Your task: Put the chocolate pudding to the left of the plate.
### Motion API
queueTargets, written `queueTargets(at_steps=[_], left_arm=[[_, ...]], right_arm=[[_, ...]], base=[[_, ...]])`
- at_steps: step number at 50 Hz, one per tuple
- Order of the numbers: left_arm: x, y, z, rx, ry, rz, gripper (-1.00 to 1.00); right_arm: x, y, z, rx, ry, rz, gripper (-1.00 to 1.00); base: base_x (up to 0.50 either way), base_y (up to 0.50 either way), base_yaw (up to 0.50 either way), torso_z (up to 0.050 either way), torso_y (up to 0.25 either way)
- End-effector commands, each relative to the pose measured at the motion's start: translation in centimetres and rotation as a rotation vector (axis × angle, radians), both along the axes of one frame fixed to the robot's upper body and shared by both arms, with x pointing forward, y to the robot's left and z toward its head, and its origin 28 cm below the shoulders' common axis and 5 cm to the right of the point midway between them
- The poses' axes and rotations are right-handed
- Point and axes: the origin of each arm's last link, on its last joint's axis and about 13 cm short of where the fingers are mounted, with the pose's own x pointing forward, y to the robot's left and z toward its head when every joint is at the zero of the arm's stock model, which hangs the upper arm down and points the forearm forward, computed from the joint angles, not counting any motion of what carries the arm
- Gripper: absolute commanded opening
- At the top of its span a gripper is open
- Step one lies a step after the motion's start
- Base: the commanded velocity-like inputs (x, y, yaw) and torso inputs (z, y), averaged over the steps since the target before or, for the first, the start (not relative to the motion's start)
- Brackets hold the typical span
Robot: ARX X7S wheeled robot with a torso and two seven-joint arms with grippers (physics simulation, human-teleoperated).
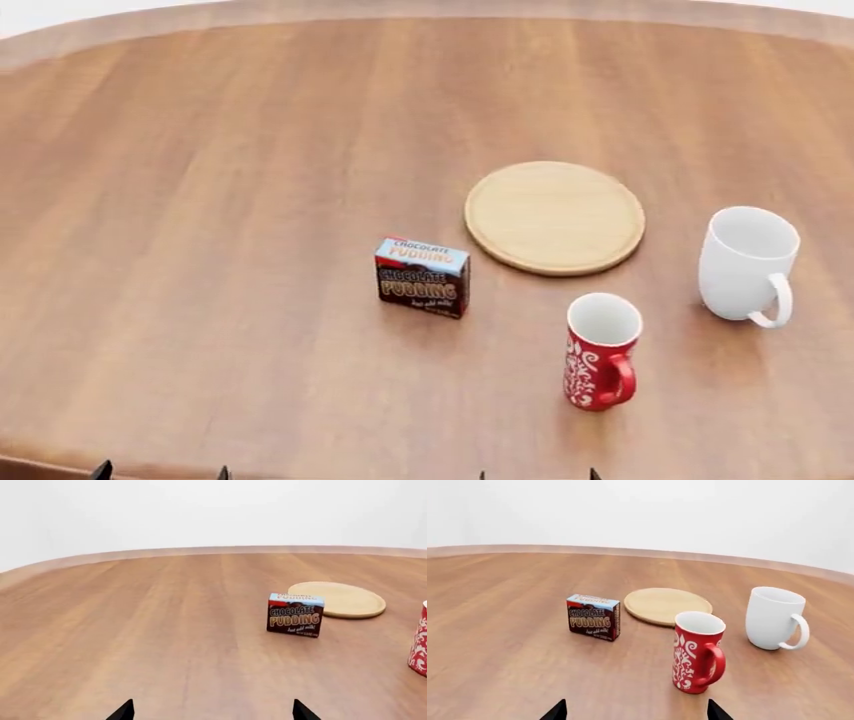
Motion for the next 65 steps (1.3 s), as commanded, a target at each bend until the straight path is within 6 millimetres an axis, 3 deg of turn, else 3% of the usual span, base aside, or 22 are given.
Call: queueTargets(at_steps=[1, 19, 23, 35, 43, 65], left_arm=[[0.0, 0.0, -0.1, 0.001, 0.002, -0.003, 1.0], [-0.3, -0.2, 0.1, 0.015, -0.001, -0.014, 1.0], [-0.7, -0.2, 0.5, 0.019, -0.016, -0.019, 1.0], [-5.0, 0.2, 5.5, 0.025, -0.201, 0.007, 1.0], [-4.9, 0.1, 5.4, 0.035, -0.208, 0.014, 1.0], [-4.0, 0.1, 4.5, 0.012, -0.17, 0.002, 1.0]], right_arm=[[0.1, 0.0, -0.2, 0.0, 0.0, 0.005, 1.0], [0.3, -0.3, -0.2, 0.027, 0.006, -0.056, 1.0], [-0.4, -0.2, 0.7, -0.009, -0.053, -0.078, 1.0], [-4.2, 0.0, 5.4, -0.024, -0.17, -0.069, 1.0], [-3.2, 0.1, 4.3, -0.032, -0.13, -0.074, 1.0], [-3.2, 0.3, 4.0, -0.054, -0.134, -0.057, 1.0]], base=[[0.0, 0.3, 0.0, 0.0, 0.0], [0.0, 0.25, 0.0, 0.0, 0.0], [0.0, 0.0, 0.0, 0.0, 0.0], [0.0, 0.0, 0.0, 0.0, 0.0], [0.13, 0.0, 0.0, 0.0, 0.0], [0.35, 0.0, 0.0, 0.0, 0.0]])
